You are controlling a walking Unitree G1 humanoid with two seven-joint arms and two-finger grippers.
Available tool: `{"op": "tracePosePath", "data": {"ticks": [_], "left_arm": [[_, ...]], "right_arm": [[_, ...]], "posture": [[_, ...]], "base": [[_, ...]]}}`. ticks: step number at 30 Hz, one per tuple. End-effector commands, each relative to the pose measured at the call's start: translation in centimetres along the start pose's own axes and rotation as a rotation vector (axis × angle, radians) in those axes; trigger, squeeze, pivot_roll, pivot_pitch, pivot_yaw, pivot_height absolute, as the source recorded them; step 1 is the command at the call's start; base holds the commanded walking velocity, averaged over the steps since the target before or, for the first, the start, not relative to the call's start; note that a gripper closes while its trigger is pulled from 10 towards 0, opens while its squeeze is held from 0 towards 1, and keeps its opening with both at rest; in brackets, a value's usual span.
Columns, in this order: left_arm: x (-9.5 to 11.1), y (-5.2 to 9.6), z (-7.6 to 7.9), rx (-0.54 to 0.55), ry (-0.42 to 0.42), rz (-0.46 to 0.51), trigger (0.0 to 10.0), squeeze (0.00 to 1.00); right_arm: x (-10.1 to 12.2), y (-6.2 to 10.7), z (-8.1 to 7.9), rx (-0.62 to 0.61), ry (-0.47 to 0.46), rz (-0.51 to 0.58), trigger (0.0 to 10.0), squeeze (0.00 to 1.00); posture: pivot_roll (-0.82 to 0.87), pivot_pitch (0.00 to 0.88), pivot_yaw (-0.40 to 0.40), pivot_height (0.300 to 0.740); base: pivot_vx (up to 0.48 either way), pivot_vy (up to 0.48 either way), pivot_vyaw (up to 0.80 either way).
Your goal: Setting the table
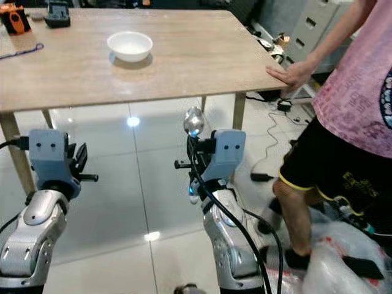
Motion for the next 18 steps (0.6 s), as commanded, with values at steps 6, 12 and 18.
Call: {"op": "tracePosePath", "data": {"ticks": [6,12,18], "left_arm": [[0.2,0.2,0.2,-0.013,-0.029,0.012,10.0,0.0],[0.5,0.0,0.0,-0.01,-0.034,0.021,10.0,0.0],[0.5,0.0,0.0,-0.009,-0.036,0.022,10.0,0.0]], "right_arm": [[0.2,-0.1,0.4,-0.02,0.003,0.009,10.0,0.0],[0.4,-0.2,0.3,-0.016,0.006,0.014,10.0,0.0],[0.3,-0.2,0.3,-0.014,0.007,0.013,10.0,0.0]], "posture": [[0.04,0.097,-0.004,0.74],[0.04,0.097,-0.005,0.74],[0.04,0.097,-0.004,0.74]], "base": [[0.48,0.0,0.0],[0.48,0.0,0.0],[0.48,0.0,0.0]]}}
Point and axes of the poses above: a point about 5 cm out from each wrist's last joint towards the gripper, its own y axis pointing back from the gripper into the wrist, its own x axis along the axis of the wrist's last joint, z = x × y, the point moved 6 cm from there along -y, pointing out of the wrist towards the gripper, and after that the axes turned 11 degrees about y, right-handed, at the moved point
